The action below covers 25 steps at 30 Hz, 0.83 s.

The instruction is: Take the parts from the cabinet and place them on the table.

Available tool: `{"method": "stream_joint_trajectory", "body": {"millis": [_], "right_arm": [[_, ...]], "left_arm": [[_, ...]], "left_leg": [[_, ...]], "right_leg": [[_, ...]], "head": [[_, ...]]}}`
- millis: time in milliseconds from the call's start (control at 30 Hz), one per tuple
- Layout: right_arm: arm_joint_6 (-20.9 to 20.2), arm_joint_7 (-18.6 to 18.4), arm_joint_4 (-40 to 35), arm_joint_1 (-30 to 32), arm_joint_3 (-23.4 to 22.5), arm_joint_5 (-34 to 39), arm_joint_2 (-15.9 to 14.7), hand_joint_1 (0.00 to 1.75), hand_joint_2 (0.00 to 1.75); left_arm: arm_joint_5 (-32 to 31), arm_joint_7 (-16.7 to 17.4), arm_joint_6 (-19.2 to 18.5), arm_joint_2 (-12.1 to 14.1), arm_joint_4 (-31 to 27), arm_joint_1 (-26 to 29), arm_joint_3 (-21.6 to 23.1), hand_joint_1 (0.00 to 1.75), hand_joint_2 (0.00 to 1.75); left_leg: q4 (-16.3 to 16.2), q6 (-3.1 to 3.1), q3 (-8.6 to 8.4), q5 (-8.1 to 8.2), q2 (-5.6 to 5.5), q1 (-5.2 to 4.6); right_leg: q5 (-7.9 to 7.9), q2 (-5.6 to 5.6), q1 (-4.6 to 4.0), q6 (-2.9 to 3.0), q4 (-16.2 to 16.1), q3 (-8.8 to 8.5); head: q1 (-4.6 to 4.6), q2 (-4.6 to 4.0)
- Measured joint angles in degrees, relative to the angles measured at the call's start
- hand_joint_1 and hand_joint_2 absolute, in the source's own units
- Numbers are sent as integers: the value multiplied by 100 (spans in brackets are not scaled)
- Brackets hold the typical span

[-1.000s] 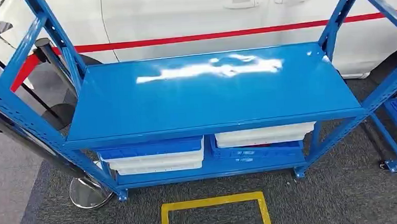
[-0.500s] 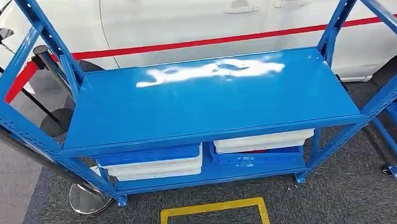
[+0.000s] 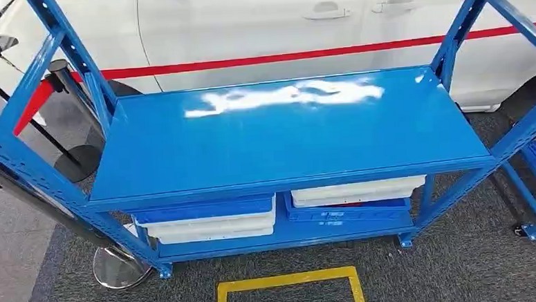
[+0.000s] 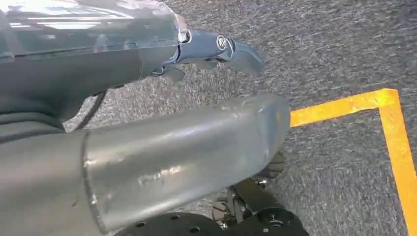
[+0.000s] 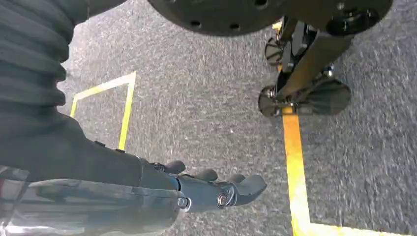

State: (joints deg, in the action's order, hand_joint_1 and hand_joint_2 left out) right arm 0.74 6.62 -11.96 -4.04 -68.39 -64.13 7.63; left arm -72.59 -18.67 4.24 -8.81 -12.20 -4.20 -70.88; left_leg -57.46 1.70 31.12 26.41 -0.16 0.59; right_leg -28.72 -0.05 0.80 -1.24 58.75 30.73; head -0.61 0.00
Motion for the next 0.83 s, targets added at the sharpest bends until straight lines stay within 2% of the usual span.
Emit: {"method": "stream_joint_trajectory", "body": {"millis": [33,100,133,167,200,233,300,333,367,467,500,533,567,600,633,667,700,733,800,833], "right_arm": [[2,0,0,1,0,0,0,0,175],[2,0,0,1,0,0,2,0,175],[-4,0,0,2,0,-2,2,0,175],[-2,0,0,6,0,-2,2,0,175],[-2,0,0,11,0,-2,2,0,175],[-2,0,0,12,0,-2,0,0,0],[-2,0,0,8,0,-2,-2,0,0],[-15,0,0,5,-4,-2,-2,0,0],[-22,-2,0,-4,-7,0,-2,0,175],[-35,-17,0,-1,-35,2,2,0,175],[-46,-35,2,-2,-37,2,26,0,175],[-59,-55,0,-3,-39,2,31,0,175],[-63,-70,0,-2,-44,0,31,0,175],[-59,-105,0,-2,-42,-33,31,0,0],[-48,-107,0,0,-42,-39,31,0,0],[-24,-105,0,1,-44,-26,31,0,0],[-17,-105,0,0,-55,-9,31,0,0],[-24,-105,0,-1,-61,4,33,0,0],[-43,-105,0,-7,-68,9,46,0,0],[-50,-105,0,-5,-72,11,46,0,0]], "left_arm": [[0,-2,0,-2,0,-5,0,0,0],[0,0,0,0,0,-5,0,0,0],[0,0,0,0,0,-5,0,0,0],[0,0,0,2,0,-4,0,0,0],[0,0,0,2,0,-3,0,0,0],[-2,7,15,2,0,-3,0,0,0],[-18,53,114,0,0,-6,0,0,0],[-44,94,228,-2,0,-3,2,0,0],[-74,125,339,-2,0,-8,2,0,0],[-122,164,544,-2,0,-14,11,0,0],[-120,168,562,-2,0,-12,13,0,0],[-118,173,568,-7,0,-10,13,0,0],[-114,175,577,-9,0,-13,15,0,0],[-111,175,586,-7,0,-11,15,0,0],[-109,177,590,-4,0,-9,15,0,0],[-94,181,590,-2,0,-6,15,0,0],[-90,181,590,-4,0,-3,15,0,0],[-92,186,590,-2,0,-4,15,0,0],[-94,192,590,-2,0,-11,15,0,0],[-94,199,590,-2,0,-10,15,0,0]], "left_leg": [[26,48,-4,-19,-2,-3],[26,58,14,-22,8,-8],[25,64,18,-18,11,-13],[23,62,17,-17,9,-14],[23,59,7,-13,3,-14],[19,52,-6,-4,-5,-13],[-5,12,-35,25,-16,-10],[-44,-32,-20,58,-15,-48],[-65,-67,0,79,-20,-58],[-44,-157,-25,81,-18,-45],[-84,-188,-11,118,-18,-36],[-253,-216,47,256,-11,-30],[-624,-249,212,498,-12,-13],[-1132,-292,443,756,-11,10],[-1563,-323,641,927,-11,22],[-1828,-350,768,975,-11,34],[-1808,-373,766,882,-10,55],[-1532,-396,649,674,-9,77],[-493,-437,149,133,0,121],[-85,-456,-31,111,0,143]], "right_leg": [[-172,7,-11,-17,218,111],[-644,8,1,-48,1123,566],[-782,8,3,-62,1523,775],[-785,7,3,-69,1737,900],[-634,7,5,-71,1643,878],[-395,6,6,-66,1321,741],[123,5,7,-29,291,249],[105,7,-17,3,-21,127],[130,14,-21,50,-22,140],[127,17,-41,142,-32,136],[158,2,2,191,-63,123],[154,-3,2,220,-62,124],[152,-15,1,284,-62,129],[149,-16,-8,290,-61,132],[145,-16,-11,296,-56,134],[141,-16,-12,301,-53,132],[138,-14,-11,303,-48,124],[130,-11,-7,305,-40,118],[98,-1,4,280,-9,100],[78,0,-11,257,10,101]], "head": [[13,0],[48,0],[48,-2],[48,0],[48,0],[53,0],[55,0],[59,-2],[46,0],[42,0],[42,0],[18,0],[-24,0],[-30,0],[-28,-2],[-33,0],[-30,0],[-30,0],[-35,0],[-37,0]]}}
